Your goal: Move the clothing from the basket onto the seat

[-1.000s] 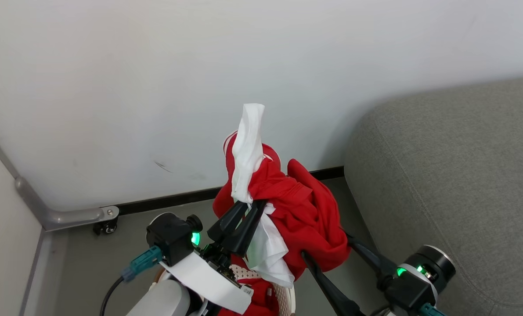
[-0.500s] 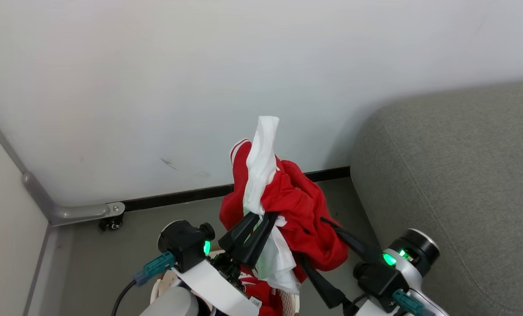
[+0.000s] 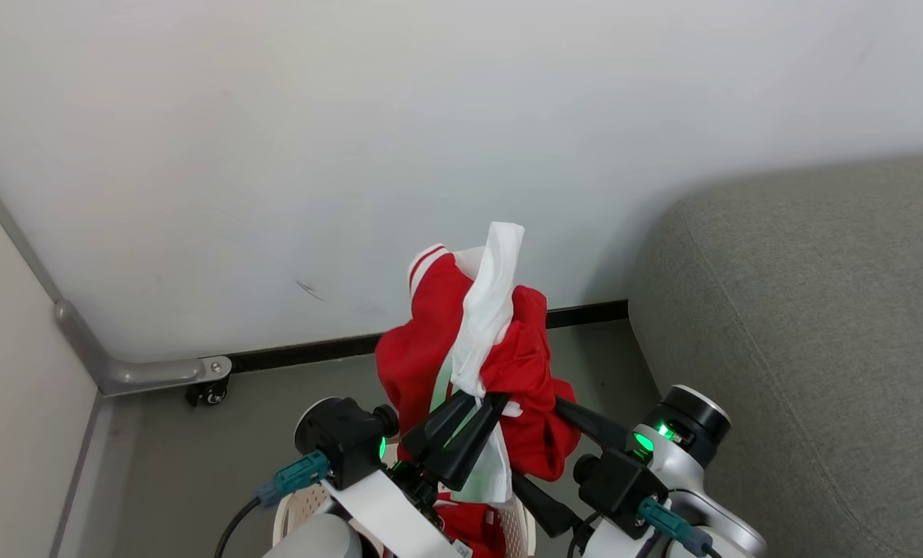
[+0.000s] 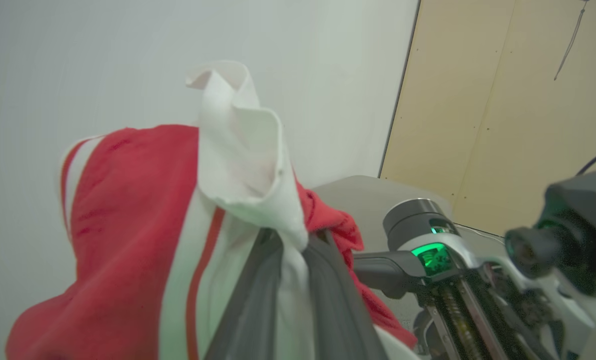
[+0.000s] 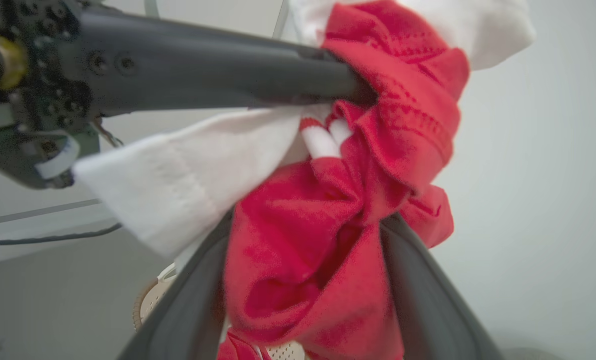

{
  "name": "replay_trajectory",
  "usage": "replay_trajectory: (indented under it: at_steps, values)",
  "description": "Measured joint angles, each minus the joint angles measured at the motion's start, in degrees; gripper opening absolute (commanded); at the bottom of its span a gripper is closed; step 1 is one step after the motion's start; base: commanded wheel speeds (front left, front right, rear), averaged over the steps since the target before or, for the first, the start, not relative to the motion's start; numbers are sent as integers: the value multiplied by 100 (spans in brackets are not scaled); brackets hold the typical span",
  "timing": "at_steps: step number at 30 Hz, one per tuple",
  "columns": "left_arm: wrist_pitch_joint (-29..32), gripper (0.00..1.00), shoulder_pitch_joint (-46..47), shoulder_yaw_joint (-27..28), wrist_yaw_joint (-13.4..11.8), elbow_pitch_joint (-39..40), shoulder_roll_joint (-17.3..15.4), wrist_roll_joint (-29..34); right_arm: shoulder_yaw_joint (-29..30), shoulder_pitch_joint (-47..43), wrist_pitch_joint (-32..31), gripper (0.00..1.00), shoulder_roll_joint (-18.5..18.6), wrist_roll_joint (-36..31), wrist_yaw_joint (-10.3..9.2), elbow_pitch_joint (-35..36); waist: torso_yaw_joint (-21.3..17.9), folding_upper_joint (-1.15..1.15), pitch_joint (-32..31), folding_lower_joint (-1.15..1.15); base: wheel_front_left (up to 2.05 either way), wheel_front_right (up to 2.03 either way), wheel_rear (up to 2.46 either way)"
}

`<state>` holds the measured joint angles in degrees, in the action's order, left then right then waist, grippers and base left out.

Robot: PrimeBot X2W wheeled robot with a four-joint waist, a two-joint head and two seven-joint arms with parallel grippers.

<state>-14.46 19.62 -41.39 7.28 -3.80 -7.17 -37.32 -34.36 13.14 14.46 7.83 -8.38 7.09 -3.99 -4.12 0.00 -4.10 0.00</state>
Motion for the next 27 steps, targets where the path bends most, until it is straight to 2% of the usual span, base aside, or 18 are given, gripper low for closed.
replay_trajectory:
  at_steps: [7,14,15,16,27]
  values:
    - [0,0,10,-118,0,-35,-11,-53,-48,168,-1,100,-87,-94,0,-202,35,0,-16,0,0,0,0]
    - [-9,0,31,-241,-1,-77,-33,-154,-348,367,-2,100,-175,-169,-1,-344,104,0,-34,0,0,0,0]
    - [-26,0,51,-252,-1,-77,-33,-162,-323,374,-2,36,-196,-147,-1,-343,114,0,-36,0,0,0,0]
    - [-26,0,78,-260,-1,-78,-37,-172,-309,374,-2,0,-215,-116,-1,-335,123,0,-37,0,0,0,0]
    - [-32,0,154,-224,0,-97,-36,-200,96,350,-2,0,-305,174,5,-221,201,0,-34,0,0,0,0]
